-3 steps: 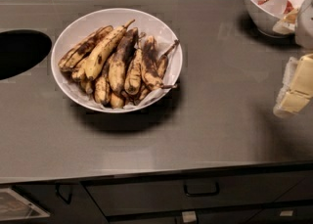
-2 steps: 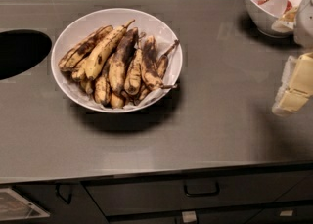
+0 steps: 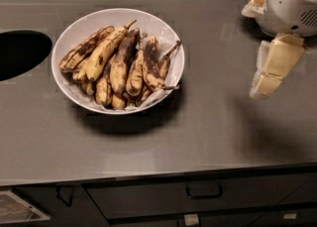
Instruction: Pick banana from white bowl
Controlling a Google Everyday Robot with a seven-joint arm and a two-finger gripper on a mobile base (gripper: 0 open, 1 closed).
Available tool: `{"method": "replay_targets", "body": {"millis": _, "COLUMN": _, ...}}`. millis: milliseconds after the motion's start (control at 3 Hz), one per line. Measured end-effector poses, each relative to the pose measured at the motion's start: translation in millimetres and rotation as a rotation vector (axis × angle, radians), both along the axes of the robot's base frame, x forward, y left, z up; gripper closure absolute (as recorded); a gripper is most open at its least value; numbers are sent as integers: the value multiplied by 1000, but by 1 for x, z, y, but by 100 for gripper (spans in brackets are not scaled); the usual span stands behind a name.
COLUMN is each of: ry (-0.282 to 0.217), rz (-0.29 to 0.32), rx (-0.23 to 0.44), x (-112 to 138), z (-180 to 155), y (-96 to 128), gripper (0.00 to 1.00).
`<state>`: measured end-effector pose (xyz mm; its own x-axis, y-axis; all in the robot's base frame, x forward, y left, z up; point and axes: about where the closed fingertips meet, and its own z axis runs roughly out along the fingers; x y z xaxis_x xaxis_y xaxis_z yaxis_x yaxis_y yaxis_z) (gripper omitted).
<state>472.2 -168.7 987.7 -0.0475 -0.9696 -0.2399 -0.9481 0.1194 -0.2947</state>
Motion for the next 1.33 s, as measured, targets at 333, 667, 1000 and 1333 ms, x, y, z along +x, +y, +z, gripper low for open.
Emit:
{"method": "replay_targets", "body": {"millis": 333, "ry": -1, "rz": 1, "rx": 0, "x": 0, "z": 0, "y": 0, "gripper": 0}}
{"method": "replay_targets", "body": {"millis": 667, "ry": -38, "rz": 46, "rx": 13, "x": 16, "z": 7, "y": 17, "gripper": 0}}
{"method": "replay_targets", "body": {"millis": 1000, "ry": -73, "rz": 119, "rx": 18, "x": 40, "z": 16, "y": 41, "gripper": 0}}
{"method": "replay_targets", "body": {"millis": 1333, "ry": -91, "rz": 198, "rx": 31, "x": 71, "z": 22, "y": 71, "gripper": 0}}
